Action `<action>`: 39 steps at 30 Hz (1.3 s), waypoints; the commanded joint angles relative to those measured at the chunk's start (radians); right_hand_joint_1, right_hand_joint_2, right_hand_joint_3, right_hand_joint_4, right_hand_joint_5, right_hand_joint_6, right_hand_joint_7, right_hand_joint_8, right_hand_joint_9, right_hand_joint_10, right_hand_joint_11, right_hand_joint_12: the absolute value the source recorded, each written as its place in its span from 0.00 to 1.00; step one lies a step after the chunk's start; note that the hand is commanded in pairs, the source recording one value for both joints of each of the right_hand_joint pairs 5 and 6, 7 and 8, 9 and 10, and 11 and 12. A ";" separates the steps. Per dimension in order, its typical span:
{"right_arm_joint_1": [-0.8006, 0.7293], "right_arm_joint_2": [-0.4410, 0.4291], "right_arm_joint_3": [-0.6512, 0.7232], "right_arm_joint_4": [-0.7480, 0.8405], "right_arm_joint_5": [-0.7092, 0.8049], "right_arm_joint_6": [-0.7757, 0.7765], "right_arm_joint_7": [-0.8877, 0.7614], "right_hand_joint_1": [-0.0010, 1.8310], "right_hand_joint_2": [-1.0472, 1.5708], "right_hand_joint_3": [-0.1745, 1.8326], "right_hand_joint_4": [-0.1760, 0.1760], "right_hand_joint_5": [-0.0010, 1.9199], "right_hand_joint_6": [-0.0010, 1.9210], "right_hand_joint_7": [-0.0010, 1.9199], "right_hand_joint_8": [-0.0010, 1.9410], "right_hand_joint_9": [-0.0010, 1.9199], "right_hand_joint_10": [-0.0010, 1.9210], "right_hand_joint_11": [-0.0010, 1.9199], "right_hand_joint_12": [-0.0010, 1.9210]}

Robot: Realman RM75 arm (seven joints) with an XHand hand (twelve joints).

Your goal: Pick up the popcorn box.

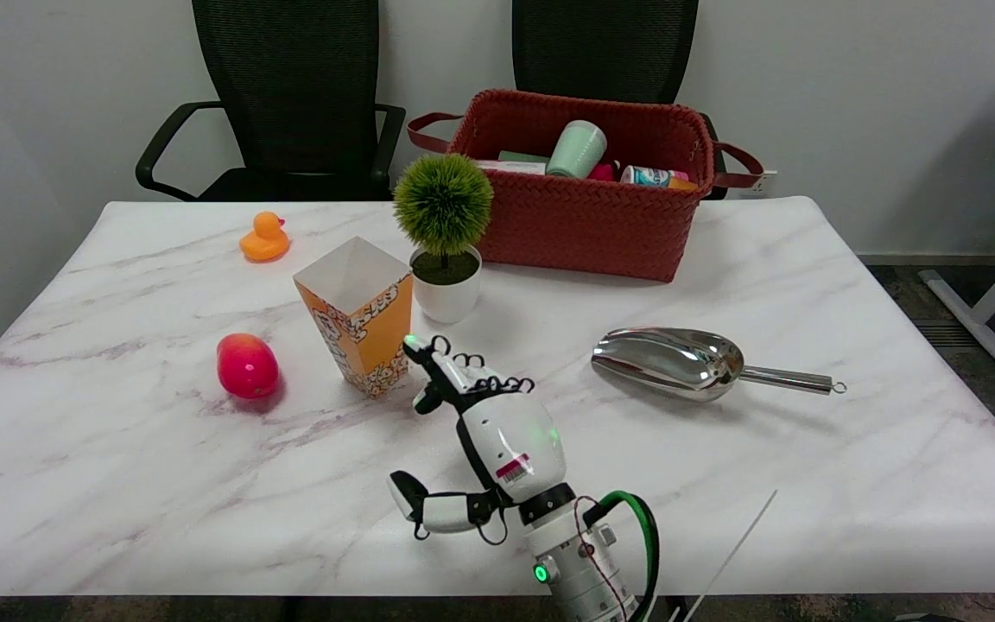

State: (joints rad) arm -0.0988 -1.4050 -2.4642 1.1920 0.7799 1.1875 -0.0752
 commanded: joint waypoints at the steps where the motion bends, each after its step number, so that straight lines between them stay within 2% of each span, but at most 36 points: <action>1: 0.000 -0.010 0.039 0.059 0.167 0.021 0.066 0.57 0.53 0.44 0.50 0.17 0.16 0.33 0.32 0.30 0.30 0.29 0.29; 6: 0.000 -0.028 0.069 0.063 0.189 0.013 0.127 0.55 0.50 0.39 0.50 0.14 0.14 0.28 0.28 0.28 0.28 0.26 0.26; 11: 0.005 -0.033 0.086 0.072 0.216 0.008 0.163 0.54 0.45 0.31 0.50 0.05 0.05 0.24 0.24 0.26 0.26 0.25 0.25; 18: 0.021 -0.035 0.116 0.087 0.227 -0.047 0.240 0.54 0.45 0.22 0.50 0.03 0.03 0.22 0.22 0.25 0.25 0.24 0.24; 26: 0.059 -0.037 0.121 0.074 0.278 -0.059 0.314 0.53 0.49 0.20 0.50 0.03 0.03 0.23 0.23 0.26 0.26 0.24 0.24; 30: 0.084 -0.025 0.121 0.065 0.320 -0.059 0.360 0.53 0.49 0.20 0.50 0.05 0.05 0.23 0.23 0.26 0.26 0.15 0.15; 39: 0.153 -0.022 0.119 0.001 0.366 -0.110 0.494 0.52 0.51 0.20 0.50 0.08 0.08 0.25 0.25 0.26 0.26 0.15 0.15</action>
State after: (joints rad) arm -0.0388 -1.4334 -2.3560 1.2545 1.0511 1.1415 0.2260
